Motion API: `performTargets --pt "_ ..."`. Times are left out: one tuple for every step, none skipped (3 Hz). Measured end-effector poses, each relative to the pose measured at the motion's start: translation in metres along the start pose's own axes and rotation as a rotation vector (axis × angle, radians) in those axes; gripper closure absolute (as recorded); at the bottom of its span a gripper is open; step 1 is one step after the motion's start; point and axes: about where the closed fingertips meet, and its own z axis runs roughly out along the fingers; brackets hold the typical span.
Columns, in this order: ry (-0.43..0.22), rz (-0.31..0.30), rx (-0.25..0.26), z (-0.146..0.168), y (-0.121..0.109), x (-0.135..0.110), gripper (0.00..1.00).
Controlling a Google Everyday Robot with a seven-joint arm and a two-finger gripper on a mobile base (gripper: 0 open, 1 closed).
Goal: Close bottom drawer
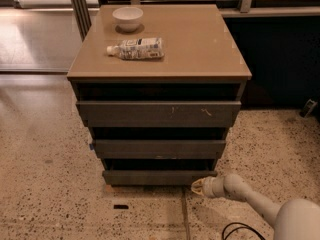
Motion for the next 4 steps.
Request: performTargets --pt "0.0 0.0 0.0 0.0 0.0 0.0 1.0" --pt "0.006 -0.012 0.001 0.006 -0.007 0.004 1.0" --pt "0.015 -0.03 -0.001 0.012 -0.02 0.009 1.0" --pt "0.017 -0.054 -0.008 0.021 -0.036 0.012 1.0"
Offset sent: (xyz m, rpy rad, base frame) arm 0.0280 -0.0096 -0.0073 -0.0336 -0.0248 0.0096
